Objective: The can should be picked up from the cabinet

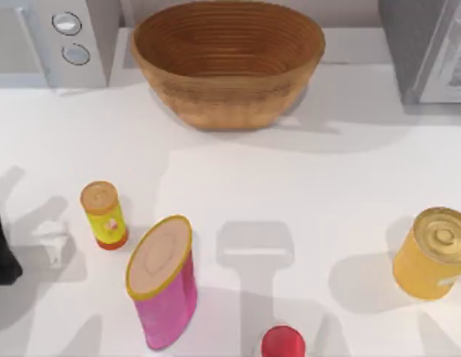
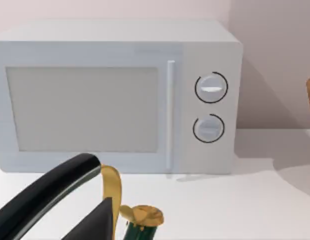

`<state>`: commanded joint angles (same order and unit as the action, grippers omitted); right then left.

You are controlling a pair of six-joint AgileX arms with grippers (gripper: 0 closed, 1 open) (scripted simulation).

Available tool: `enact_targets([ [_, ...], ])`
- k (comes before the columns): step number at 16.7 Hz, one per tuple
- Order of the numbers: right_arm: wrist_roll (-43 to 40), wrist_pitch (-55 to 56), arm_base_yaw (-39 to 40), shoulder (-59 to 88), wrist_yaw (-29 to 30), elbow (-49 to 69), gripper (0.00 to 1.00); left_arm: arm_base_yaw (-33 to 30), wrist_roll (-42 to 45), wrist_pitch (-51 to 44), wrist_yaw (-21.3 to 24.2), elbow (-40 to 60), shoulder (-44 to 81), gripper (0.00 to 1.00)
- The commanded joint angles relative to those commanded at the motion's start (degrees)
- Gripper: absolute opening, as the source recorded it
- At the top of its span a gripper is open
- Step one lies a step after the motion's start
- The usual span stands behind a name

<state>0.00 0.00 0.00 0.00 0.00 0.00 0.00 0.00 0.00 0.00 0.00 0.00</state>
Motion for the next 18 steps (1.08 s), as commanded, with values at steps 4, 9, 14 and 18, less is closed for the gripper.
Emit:
enact_targets([
  [4, 0.0, -0.6, 0.3, 1.8, 0.3, 1.8, 1.0, 0.0, 0.0, 0.0, 0.0, 0.0, 0.0, 1.0],
  [9, 0.3, -4.5, 2.1, 14.6, 2.2, 17.0, 1.0, 0.0, 0.0, 0.0, 0.0, 0.0, 0.0, 1.0],
  [14, 0.6, -10.8, 4.7, 34.4, 5.3, 43.3, 1.0, 0.0, 0.0, 0.0, 0.0, 0.0, 0.0, 1.0],
  [18, 0.7, -16.2, 7.0, 51.2, 7.8, 66.0, 1.0, 0.0, 0.0, 0.0, 0.0, 0.0, 0.0, 1.0],
])
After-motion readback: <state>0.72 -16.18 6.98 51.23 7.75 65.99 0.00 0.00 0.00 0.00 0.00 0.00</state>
